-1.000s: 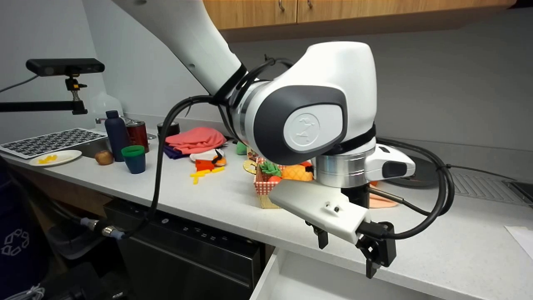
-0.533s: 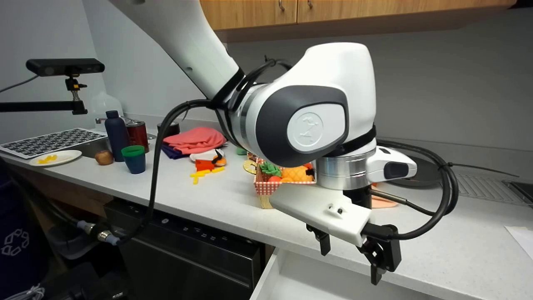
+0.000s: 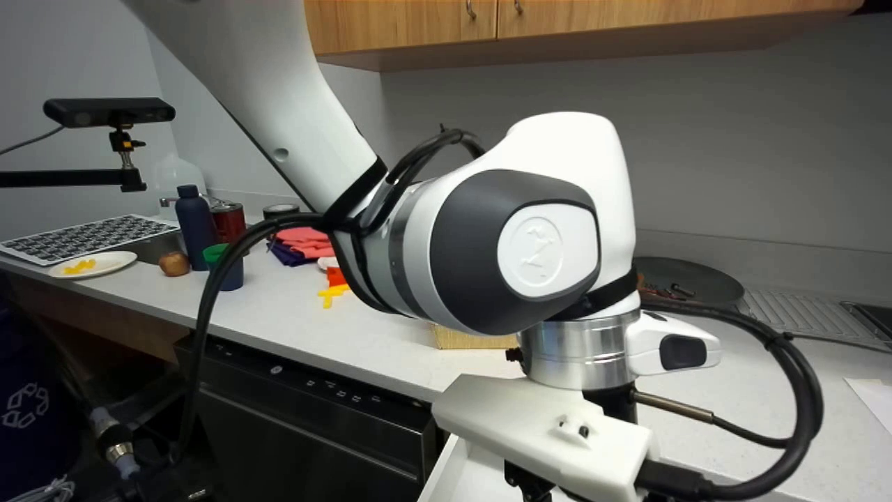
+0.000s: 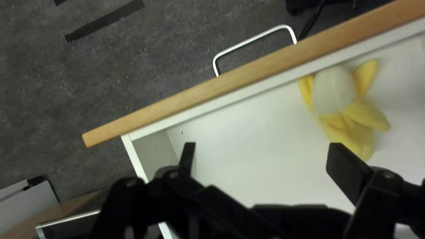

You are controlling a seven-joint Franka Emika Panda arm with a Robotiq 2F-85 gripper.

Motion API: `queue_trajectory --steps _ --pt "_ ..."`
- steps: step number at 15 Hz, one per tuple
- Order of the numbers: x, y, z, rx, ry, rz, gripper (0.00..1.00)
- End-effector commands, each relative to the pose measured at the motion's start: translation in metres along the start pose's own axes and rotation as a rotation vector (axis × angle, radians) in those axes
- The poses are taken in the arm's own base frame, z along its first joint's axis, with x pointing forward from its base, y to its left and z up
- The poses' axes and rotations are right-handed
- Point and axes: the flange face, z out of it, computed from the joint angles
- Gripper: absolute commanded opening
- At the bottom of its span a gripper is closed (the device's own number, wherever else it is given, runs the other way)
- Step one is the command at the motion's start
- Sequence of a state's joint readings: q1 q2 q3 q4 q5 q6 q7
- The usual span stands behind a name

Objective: Open the drawer, then put the banana plushy in the drawer and close the drawer

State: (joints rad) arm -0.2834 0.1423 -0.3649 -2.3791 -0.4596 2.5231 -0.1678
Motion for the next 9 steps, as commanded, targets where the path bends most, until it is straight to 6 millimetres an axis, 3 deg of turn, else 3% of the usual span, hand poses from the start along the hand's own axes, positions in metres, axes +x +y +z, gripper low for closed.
queue_trajectory --steps 1,5,9 --pt "-0.021 0.003 0.013 -0.005 -0.103 -0.026 1.00" --pt "-0.037 0.002 0.031 0.010 -0.220 -0.050 1.00" --pt "-0.039 0.000 0.057 -0.007 -0.300 -0.061 1.00"
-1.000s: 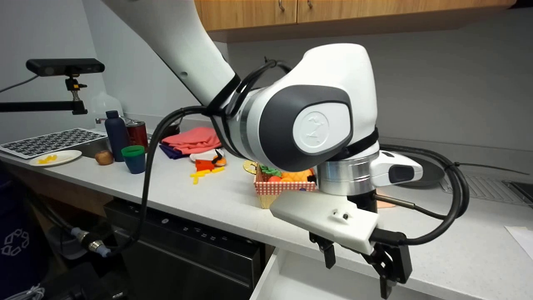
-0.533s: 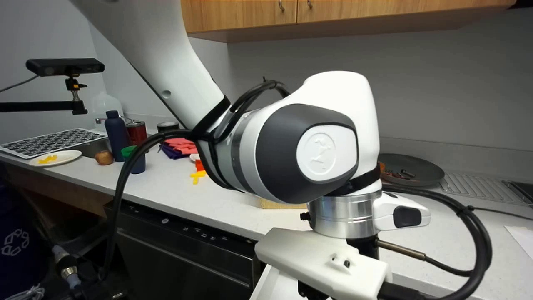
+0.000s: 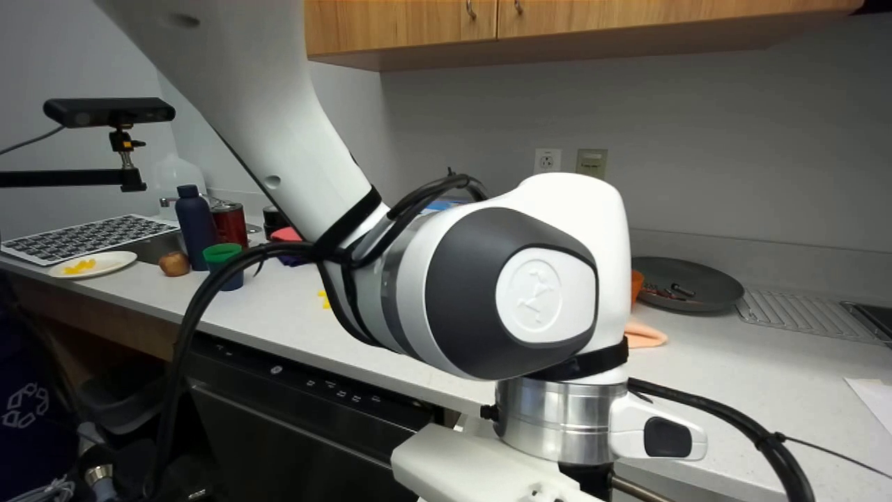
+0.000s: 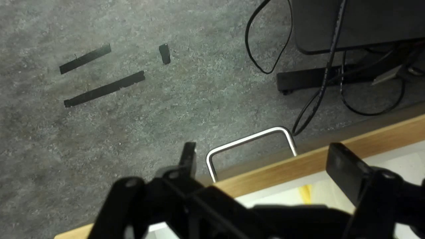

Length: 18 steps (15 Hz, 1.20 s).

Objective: Open the drawer, then put the banana plushy in the drawer and close the drawer

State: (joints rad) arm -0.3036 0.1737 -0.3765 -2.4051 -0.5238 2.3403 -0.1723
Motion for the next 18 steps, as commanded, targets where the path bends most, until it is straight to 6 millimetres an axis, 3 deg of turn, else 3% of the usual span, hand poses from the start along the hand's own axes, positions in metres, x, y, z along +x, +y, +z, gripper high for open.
queue_trajectory --steps 1,10,18 --pt "0.006 0.001 0.024 -0.021 -0.062 -0.024 1.00" --pt "0.037 -0.007 0.069 0.008 -0.140 -0.097 1.00" --pt "0.073 -0.027 0.059 0.144 -0.044 -0.304 1.00"
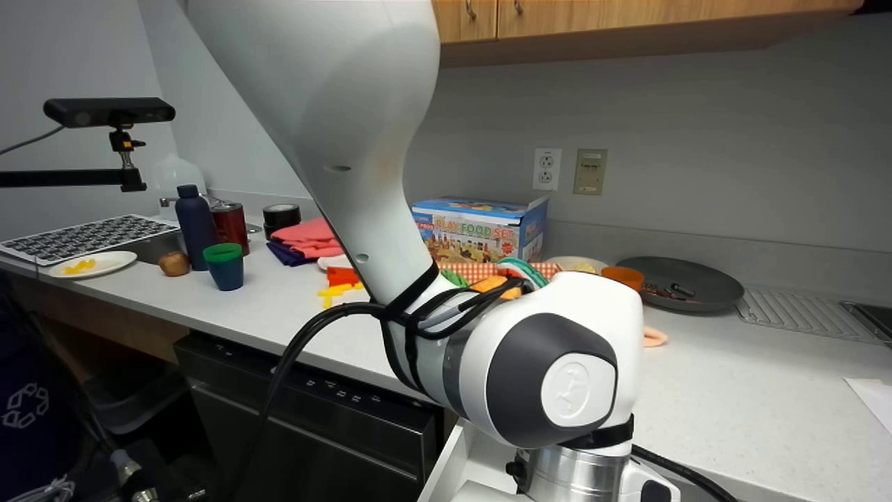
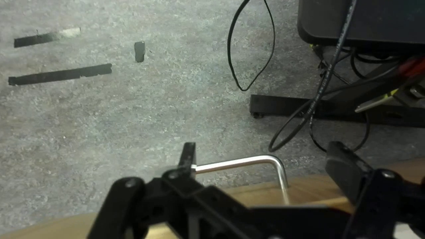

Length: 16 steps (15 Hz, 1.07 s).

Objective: Open the drawer, then put the banana plushy in the drawer and close the drawer

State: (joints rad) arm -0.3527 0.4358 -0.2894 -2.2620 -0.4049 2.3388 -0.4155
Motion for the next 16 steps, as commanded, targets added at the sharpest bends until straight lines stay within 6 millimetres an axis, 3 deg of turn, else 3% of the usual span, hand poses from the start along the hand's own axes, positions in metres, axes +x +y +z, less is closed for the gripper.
queue_trajectory --steps 1,7,16 --pt "0.027 -0.006 -0.007 0.078 0.073 -0.095 1.00" --pt "0.062 -0.024 -0.041 0.148 0.225 -0.191 1.00" --pt "0.099 -0.036 -0.086 0.075 0.495 -0.108 1.00"
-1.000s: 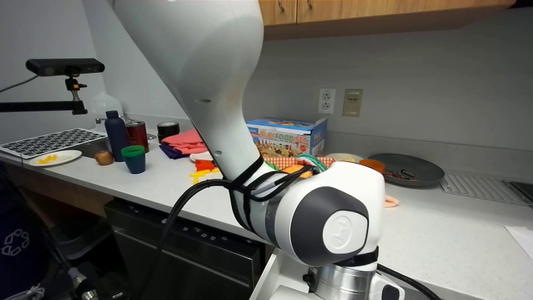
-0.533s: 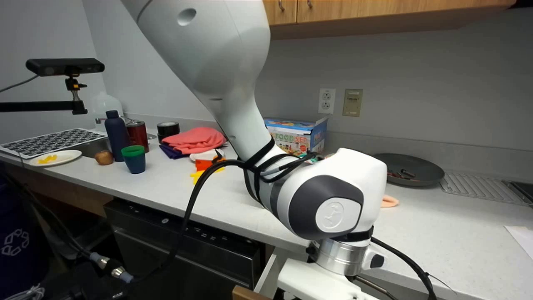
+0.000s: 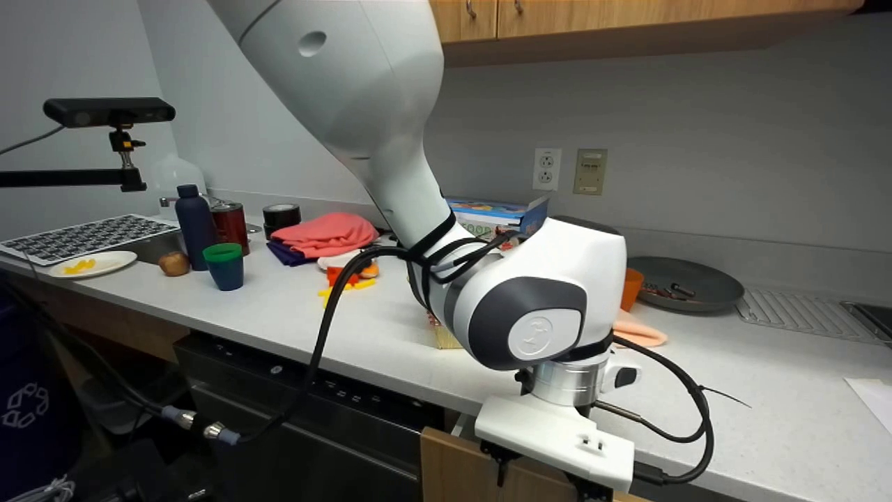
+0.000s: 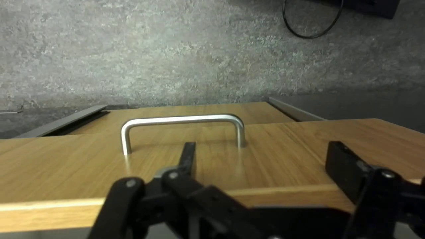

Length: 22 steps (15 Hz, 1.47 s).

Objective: Open the drawer, then put the banana plushy in the drawer and close the drawer

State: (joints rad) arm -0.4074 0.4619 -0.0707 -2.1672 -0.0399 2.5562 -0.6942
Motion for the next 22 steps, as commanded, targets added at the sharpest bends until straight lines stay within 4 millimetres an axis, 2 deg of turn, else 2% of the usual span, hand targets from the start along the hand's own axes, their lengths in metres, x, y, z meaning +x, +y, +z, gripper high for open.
queue_trajectory --steps 1,4,8,13,17,18,22 --pt "0.019 0.002 -0.009 -0.010 0.106 0.042 1.00" --pt "0.020 -0.001 -0.018 -0.026 0.161 0.065 1.00" --pt "0.005 -0.004 -0.037 -0.090 0.198 0.054 1.00" --pt "-0.029 -0.024 -0.076 -0.161 0.272 0.055 1.00" --pt "-0.059 -0.043 -0.097 -0.159 0.306 0.082 1.00" --pt "-0.036 -0.032 -0.084 -0.153 0.279 0.080 1.00" --pt "-0.039 -0.034 -0.084 -0.151 0.276 0.081 1.00"
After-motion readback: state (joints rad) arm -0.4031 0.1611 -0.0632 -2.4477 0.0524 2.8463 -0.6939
